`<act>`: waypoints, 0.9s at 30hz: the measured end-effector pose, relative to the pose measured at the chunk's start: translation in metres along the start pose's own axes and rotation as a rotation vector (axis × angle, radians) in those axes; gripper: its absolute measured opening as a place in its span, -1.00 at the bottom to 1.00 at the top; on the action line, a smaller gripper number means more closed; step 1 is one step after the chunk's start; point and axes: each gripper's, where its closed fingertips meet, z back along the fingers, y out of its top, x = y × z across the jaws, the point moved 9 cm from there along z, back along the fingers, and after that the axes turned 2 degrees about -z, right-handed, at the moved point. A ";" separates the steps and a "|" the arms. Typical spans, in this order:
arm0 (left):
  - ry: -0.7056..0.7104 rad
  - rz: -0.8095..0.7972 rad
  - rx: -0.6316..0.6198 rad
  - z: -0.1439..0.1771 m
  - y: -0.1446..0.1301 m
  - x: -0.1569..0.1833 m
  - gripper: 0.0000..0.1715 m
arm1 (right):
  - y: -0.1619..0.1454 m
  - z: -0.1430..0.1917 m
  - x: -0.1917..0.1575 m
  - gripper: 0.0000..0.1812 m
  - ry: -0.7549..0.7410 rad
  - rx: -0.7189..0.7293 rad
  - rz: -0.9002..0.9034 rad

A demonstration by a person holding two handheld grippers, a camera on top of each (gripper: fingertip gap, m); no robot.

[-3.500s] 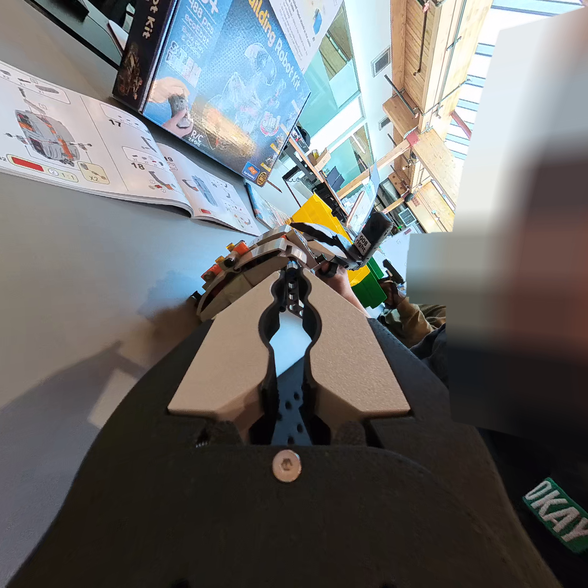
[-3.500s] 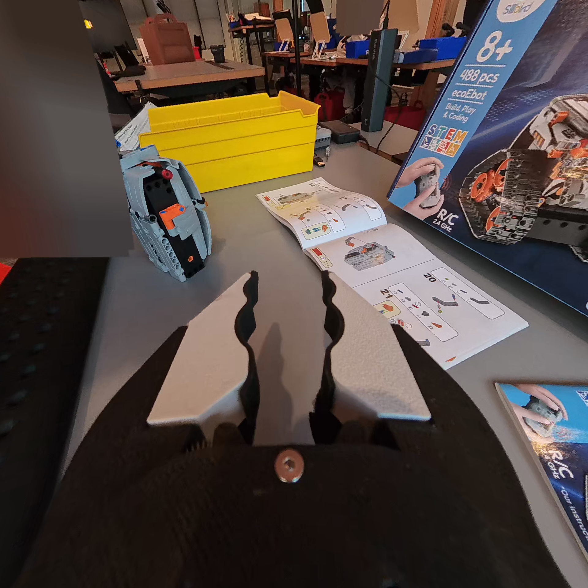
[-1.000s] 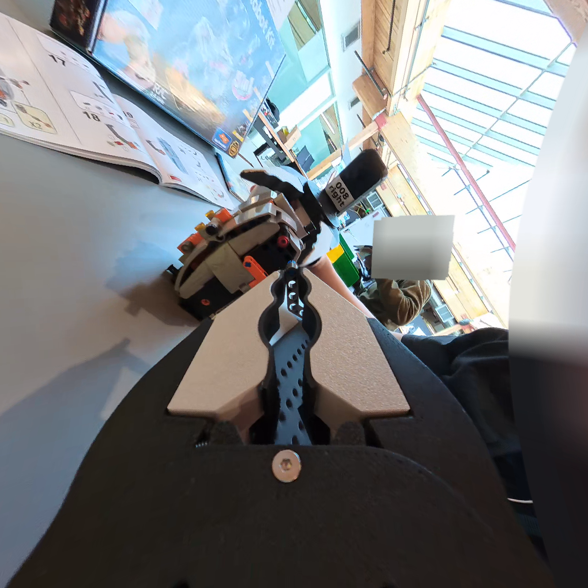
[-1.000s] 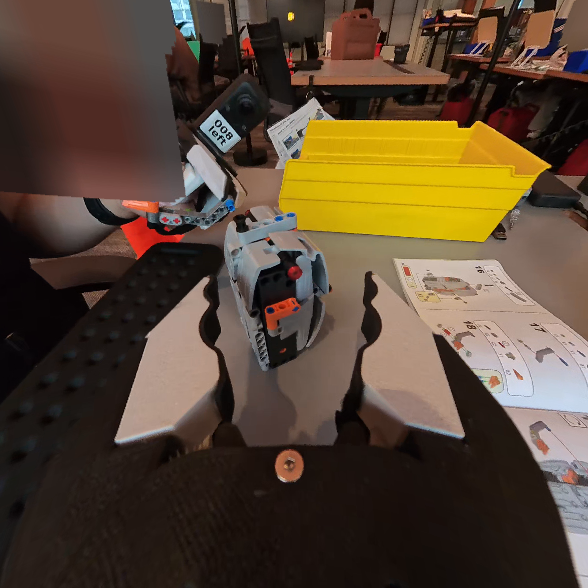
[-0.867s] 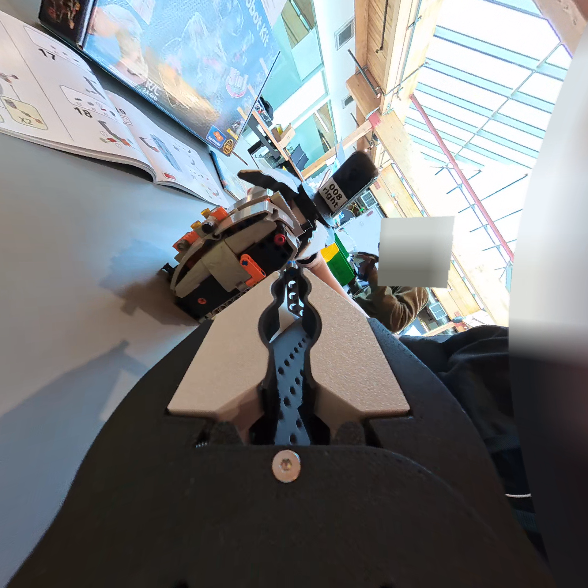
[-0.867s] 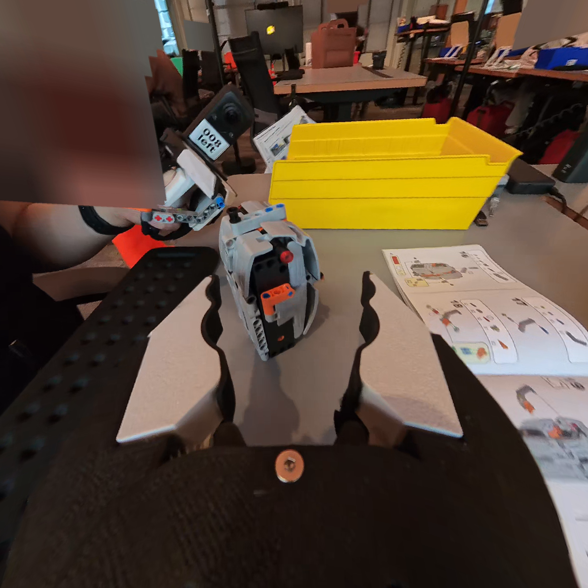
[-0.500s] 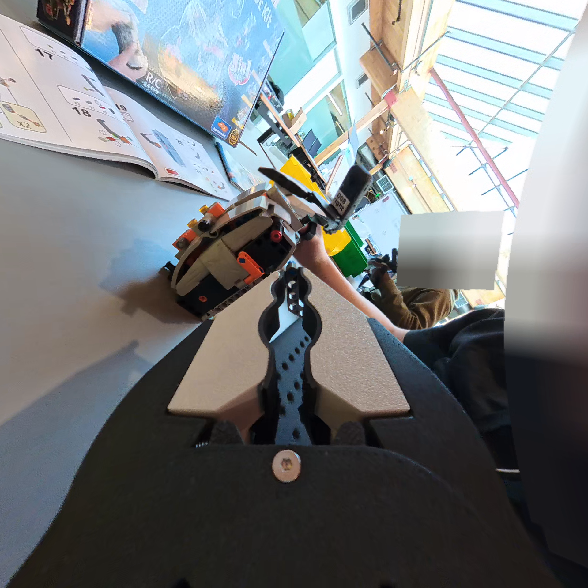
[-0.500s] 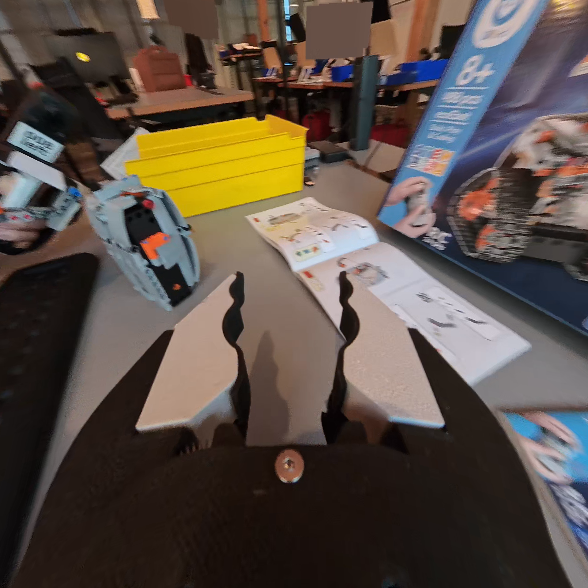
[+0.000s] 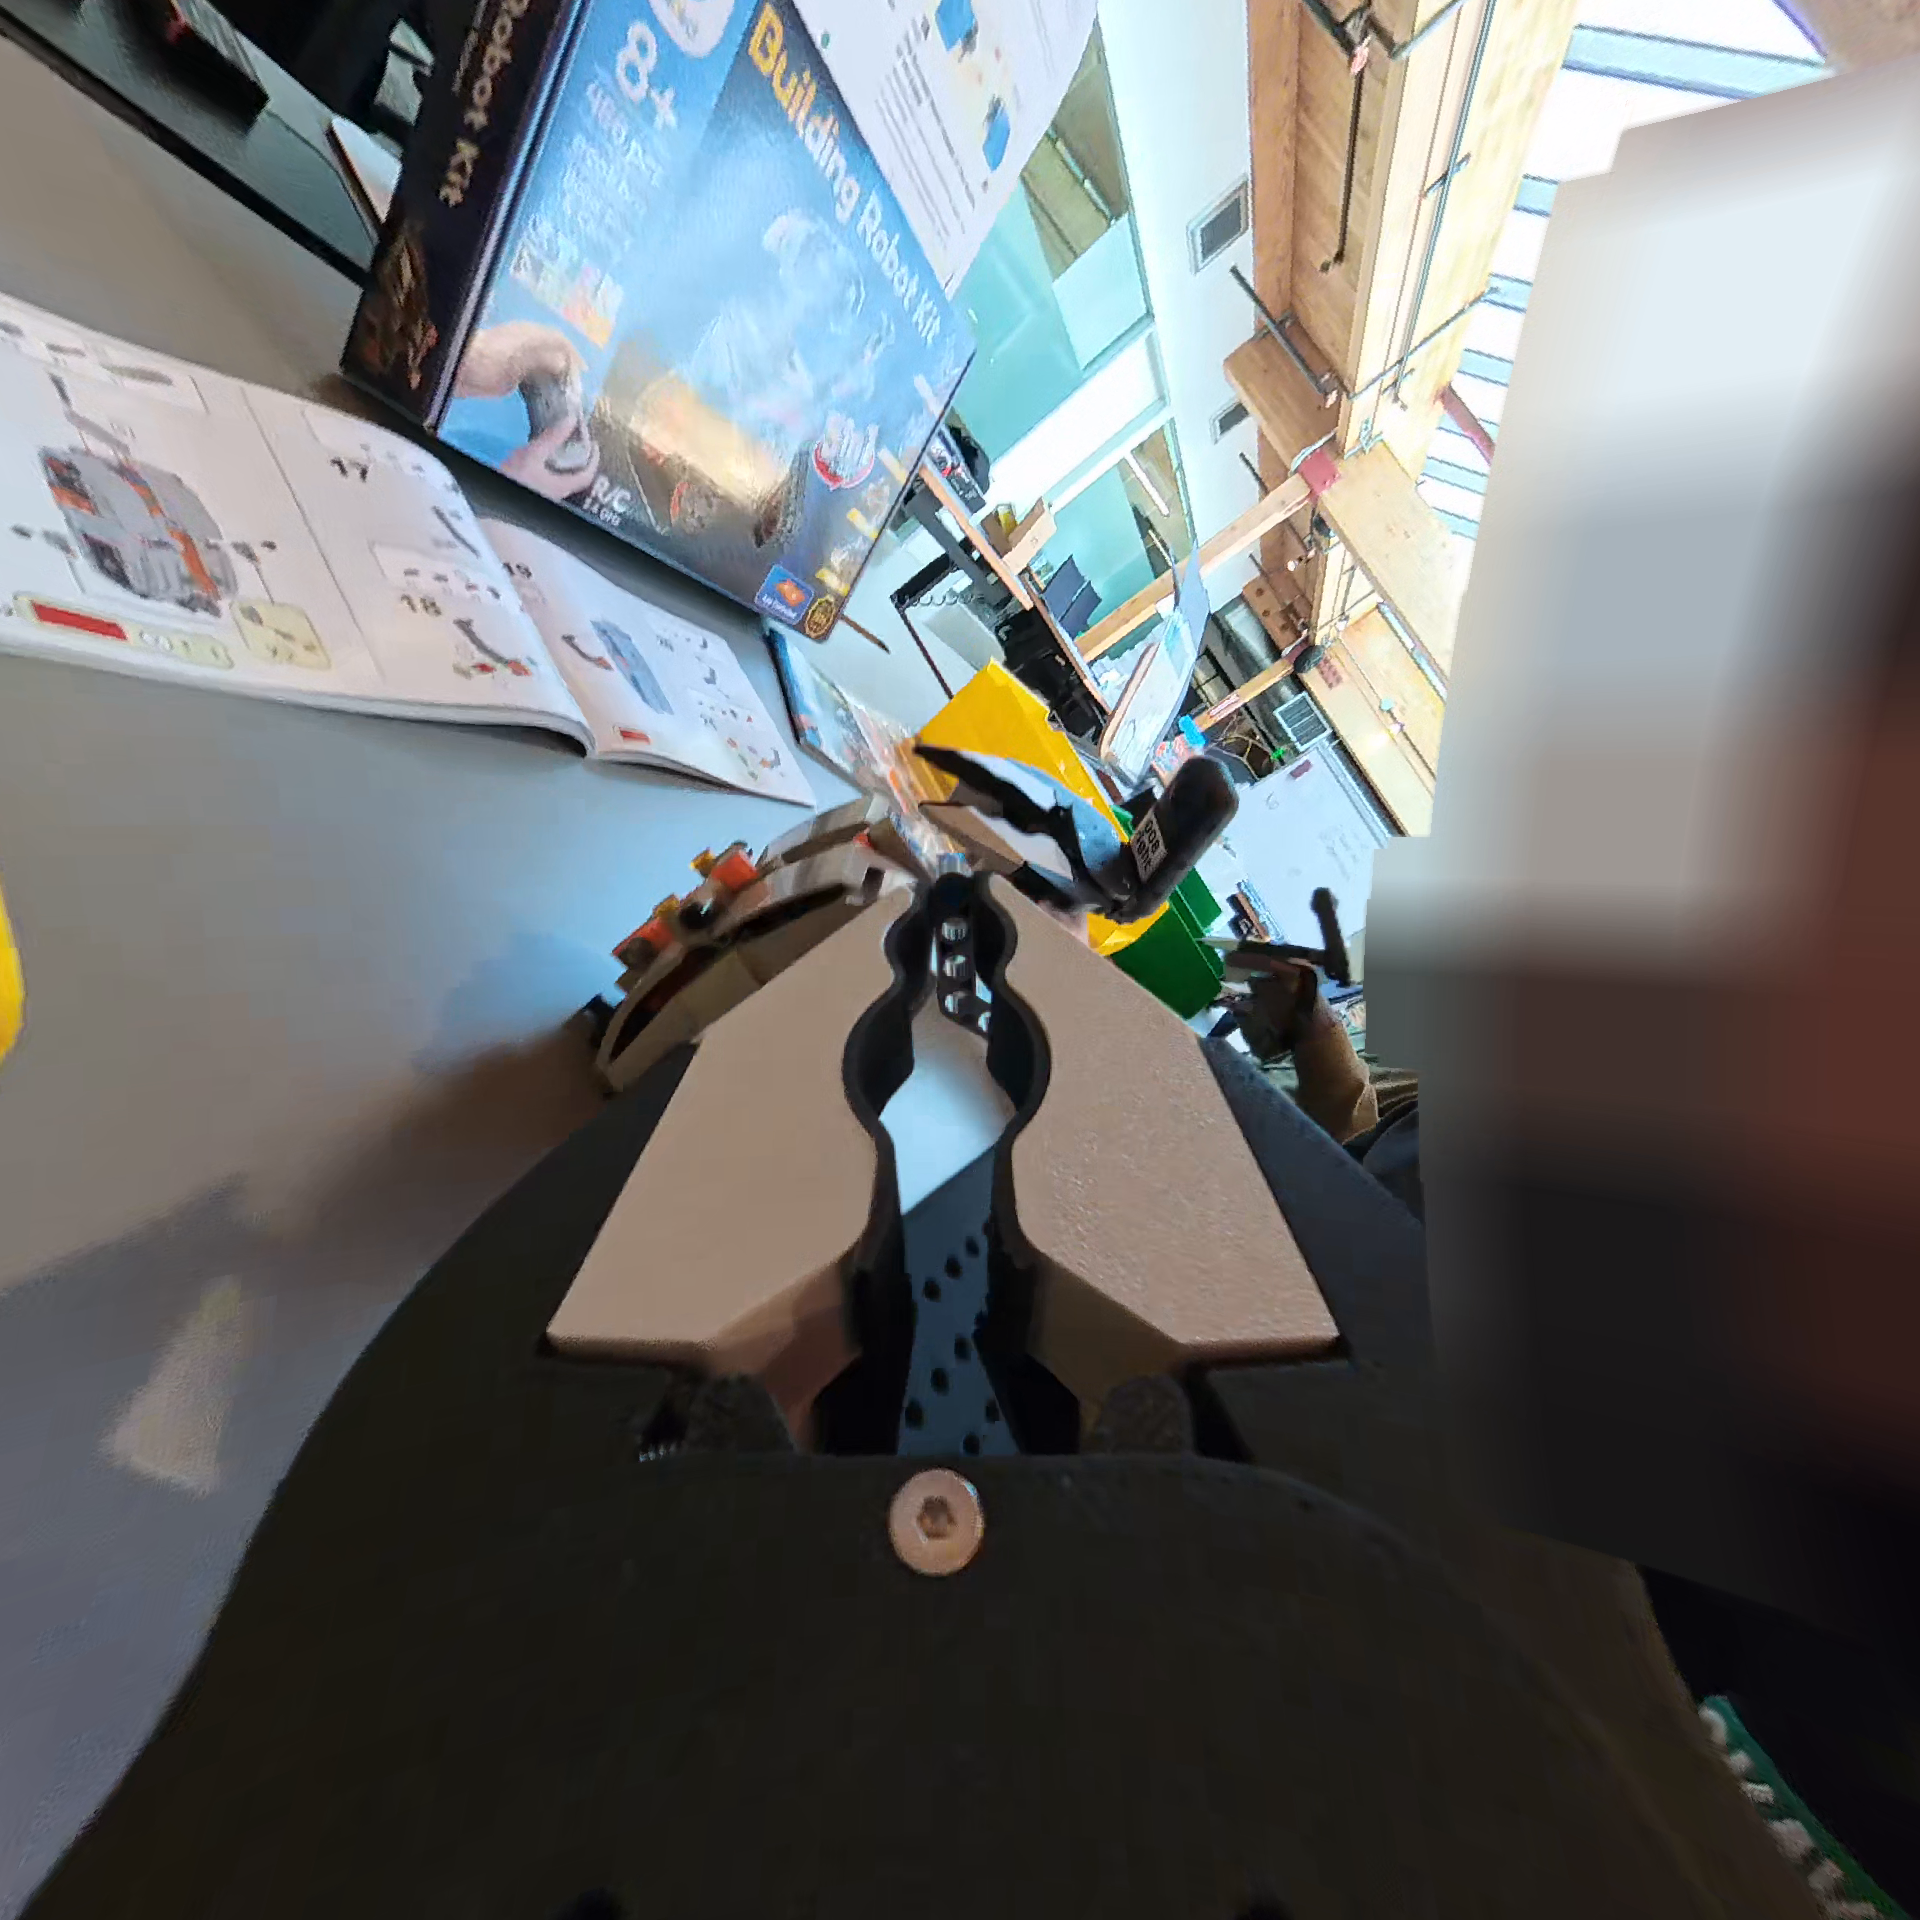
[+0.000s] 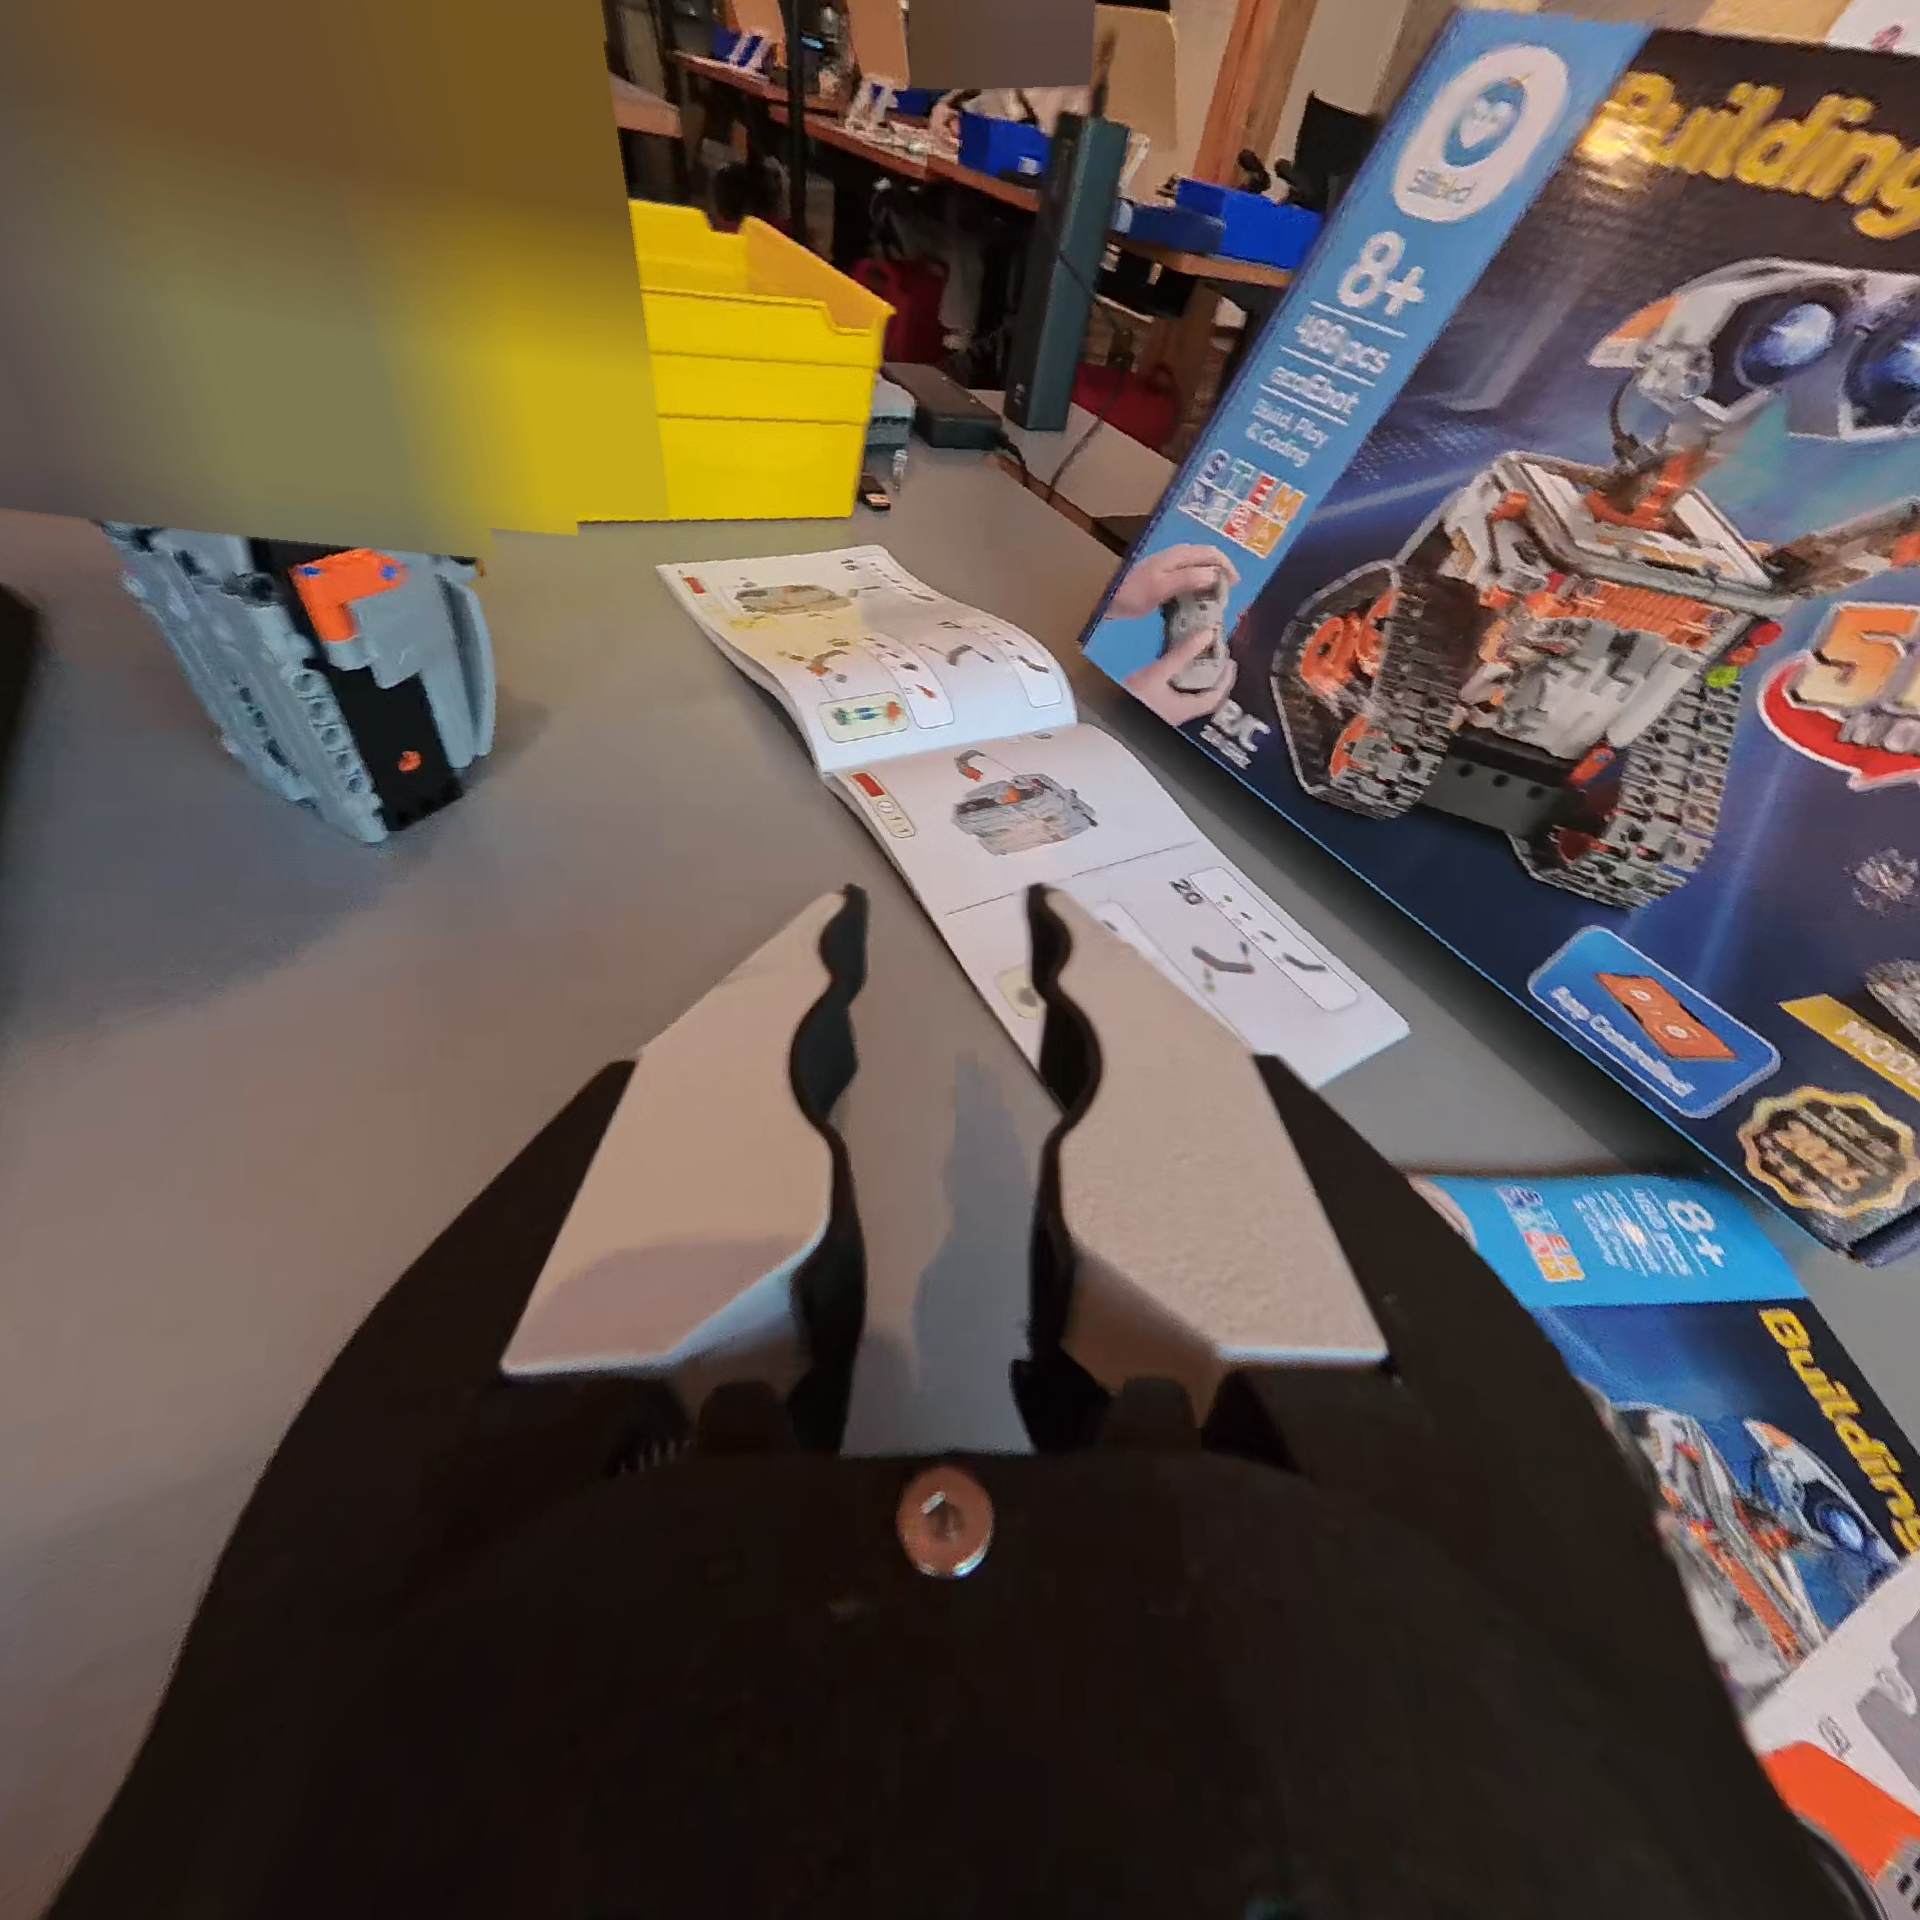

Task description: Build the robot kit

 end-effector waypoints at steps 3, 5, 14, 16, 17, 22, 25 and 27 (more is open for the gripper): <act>0.012 -0.033 -0.007 -0.006 0.008 0.004 -0.94 | 0.007 0.002 -0.010 -1.00 0.065 0.028 0.009; 0.013 -0.043 -0.010 -0.007 0.011 0.007 -0.94 | 0.011 0.002 -0.015 -1.00 0.090 0.042 0.013; 0.006 -0.028 0.002 -0.003 0.009 0.004 -0.94 | 0.010 -0.004 -0.025 -1.00 0.115 0.009 0.060; -0.002 -0.022 0.001 0.000 0.007 0.004 -0.94 | 0.007 -0.005 -0.024 -1.00 0.115 -0.001 0.060; -0.006 -0.017 0.002 0.001 0.005 0.004 -0.94 | 0.005 -0.006 -0.023 -1.00 0.115 -0.006 0.058; -0.019 -0.011 0.006 0.011 -0.003 0.003 -0.94 | 0.004 -0.007 -0.018 -0.79 0.055 0.028 0.021; -0.024 -0.014 0.002 0.016 -0.007 0.003 -0.94 | 0.012 -0.002 -0.013 -0.77 -0.039 0.082 -0.022; -0.026 -0.021 -0.003 0.019 -0.009 0.003 -0.94 | 0.026 0.005 -0.015 -0.76 -0.063 0.174 -0.042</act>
